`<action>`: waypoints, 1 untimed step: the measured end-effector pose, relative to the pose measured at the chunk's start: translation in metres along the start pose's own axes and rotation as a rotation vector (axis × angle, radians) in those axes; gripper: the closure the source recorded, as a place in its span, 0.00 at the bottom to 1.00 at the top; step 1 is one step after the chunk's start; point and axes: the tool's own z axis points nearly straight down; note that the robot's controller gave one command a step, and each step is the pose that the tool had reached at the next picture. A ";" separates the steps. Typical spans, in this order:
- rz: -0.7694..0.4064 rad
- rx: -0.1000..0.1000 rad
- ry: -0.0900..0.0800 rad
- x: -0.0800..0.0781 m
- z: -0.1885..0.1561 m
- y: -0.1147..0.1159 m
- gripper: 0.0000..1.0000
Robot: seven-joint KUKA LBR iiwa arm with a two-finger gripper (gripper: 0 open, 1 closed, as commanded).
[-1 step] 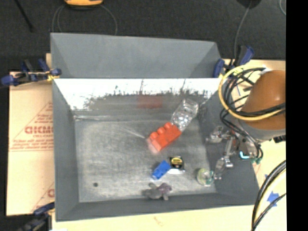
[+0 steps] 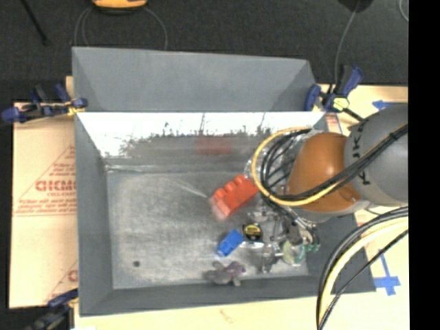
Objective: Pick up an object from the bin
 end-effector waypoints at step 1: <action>0.092 -0.006 0.004 0.010 -0.030 0.032 0.00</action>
Offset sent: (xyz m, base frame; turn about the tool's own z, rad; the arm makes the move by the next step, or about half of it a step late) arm -0.0149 0.0302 0.0283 0.0949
